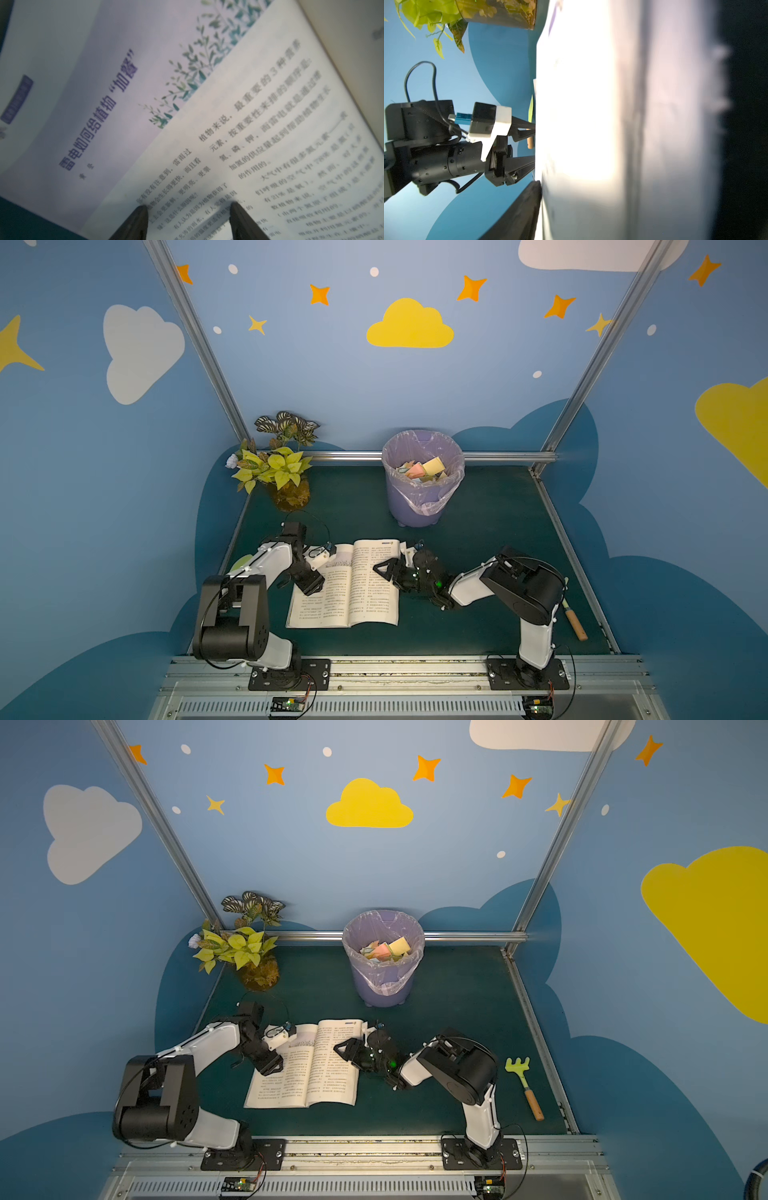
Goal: Peel off the used sticky note
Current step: Close the book at the center of the board.
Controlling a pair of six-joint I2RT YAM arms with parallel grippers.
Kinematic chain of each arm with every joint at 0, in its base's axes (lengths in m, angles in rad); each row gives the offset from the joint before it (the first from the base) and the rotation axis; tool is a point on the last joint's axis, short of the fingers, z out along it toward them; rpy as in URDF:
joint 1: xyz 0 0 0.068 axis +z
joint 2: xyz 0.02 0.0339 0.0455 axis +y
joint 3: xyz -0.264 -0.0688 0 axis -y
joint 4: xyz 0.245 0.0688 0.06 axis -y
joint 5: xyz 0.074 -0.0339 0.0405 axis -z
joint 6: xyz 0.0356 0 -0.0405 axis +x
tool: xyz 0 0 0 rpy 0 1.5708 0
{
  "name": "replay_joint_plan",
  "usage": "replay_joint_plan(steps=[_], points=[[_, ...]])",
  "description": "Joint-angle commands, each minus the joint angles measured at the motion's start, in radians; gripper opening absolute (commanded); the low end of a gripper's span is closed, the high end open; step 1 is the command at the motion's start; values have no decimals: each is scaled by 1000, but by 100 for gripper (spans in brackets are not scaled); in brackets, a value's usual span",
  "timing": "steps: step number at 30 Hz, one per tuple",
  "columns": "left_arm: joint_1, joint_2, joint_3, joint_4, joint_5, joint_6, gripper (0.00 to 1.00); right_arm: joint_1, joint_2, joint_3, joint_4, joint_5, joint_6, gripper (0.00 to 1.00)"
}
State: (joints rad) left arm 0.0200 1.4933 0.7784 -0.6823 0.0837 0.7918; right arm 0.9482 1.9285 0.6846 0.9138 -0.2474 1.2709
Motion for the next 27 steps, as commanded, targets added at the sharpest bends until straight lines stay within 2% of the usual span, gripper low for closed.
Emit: replay_joint_plan(steps=[1, 9, 13, 21, 25, 27], points=[[-9, 36, -27, -67, 43, -7, 65, 18, -64, 21, -56, -13, -30, 59], [-8, 0, -44, -65, 51, 20, 64, 54, -245, 21, -293, 69, -126, 41], [-6, -25, -66, -57, 47, 39, 63, 83, -297, 33, -363, 100, -152, 32], [-5, -61, -71, -68, 45, 55, 63, 110, -347, 60, -456, 146, -192, 21], [-11, -83, -56, -89, 56, 52, 64, 125, -421, 67, -606, 218, -242, 5], [-19, -116, -40, -117, 77, 40, 65, 129, -467, 56, -675, 258, -255, 0]])
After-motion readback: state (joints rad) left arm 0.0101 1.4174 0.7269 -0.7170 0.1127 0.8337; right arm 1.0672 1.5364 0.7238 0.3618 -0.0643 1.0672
